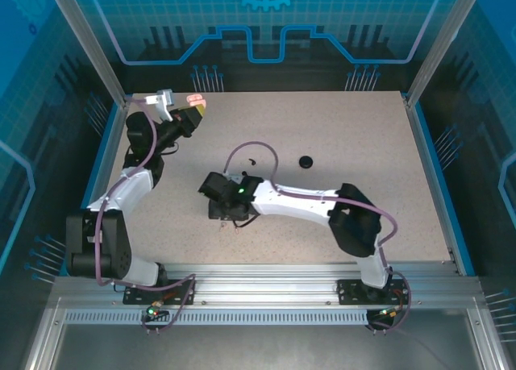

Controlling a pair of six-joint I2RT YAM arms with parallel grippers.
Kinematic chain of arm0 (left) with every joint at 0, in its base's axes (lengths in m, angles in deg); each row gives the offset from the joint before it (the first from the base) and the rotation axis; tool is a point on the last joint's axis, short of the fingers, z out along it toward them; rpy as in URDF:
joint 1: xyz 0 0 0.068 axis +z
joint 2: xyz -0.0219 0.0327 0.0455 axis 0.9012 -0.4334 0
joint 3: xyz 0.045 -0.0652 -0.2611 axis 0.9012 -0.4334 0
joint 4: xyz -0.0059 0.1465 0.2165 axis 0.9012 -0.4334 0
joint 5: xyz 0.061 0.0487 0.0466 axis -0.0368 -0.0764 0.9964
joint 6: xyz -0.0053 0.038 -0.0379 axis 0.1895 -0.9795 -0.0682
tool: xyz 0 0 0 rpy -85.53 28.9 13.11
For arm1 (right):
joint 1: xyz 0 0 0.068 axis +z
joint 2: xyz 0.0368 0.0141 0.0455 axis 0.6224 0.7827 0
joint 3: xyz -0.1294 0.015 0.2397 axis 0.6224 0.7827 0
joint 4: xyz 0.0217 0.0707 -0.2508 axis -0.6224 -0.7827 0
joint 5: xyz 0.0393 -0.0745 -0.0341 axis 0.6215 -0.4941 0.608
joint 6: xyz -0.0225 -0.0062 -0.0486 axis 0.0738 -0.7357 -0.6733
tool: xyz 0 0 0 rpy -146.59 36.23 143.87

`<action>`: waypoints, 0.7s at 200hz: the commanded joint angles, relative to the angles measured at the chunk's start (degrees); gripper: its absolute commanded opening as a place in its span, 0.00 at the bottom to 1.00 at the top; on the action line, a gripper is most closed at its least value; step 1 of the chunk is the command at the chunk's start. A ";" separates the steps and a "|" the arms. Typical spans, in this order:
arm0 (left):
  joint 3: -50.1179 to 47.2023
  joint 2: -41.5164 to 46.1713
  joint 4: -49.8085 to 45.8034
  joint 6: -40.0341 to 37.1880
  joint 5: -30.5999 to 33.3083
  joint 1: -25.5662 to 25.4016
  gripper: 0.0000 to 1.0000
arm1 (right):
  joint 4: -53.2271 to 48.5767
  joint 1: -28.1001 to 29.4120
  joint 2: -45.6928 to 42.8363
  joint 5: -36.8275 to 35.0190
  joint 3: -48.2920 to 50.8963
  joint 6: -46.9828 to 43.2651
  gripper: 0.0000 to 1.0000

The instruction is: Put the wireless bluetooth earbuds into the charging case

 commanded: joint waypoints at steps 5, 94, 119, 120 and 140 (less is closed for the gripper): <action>-0.67 1.39 2.18 1.79 0.17 1.37 0.00 | -6.87 1.83 6.03 -1.87 -6.34 9.91 0.50; -2.12 -0.17 9.79 8.01 -2.03 4.87 0.00 | -12.71 1.82 11.98 -1.99 -11.45 13.07 0.42; -2.40 -0.39 11.09 8.58 -2.04 4.93 0.00 | -13.63 1.61 13.00 -1.67 -12.59 12.79 0.41; -2.40 -0.42 11.11 8.57 -2.05 4.94 0.00 | -13.64 1.52 13.03 -1.64 -12.62 12.79 0.41; -2.40 -0.57 11.24 8.82 -2.33 4.94 0.00 | -13.96 1.43 13.87 -1.12 -13.38 12.69 0.40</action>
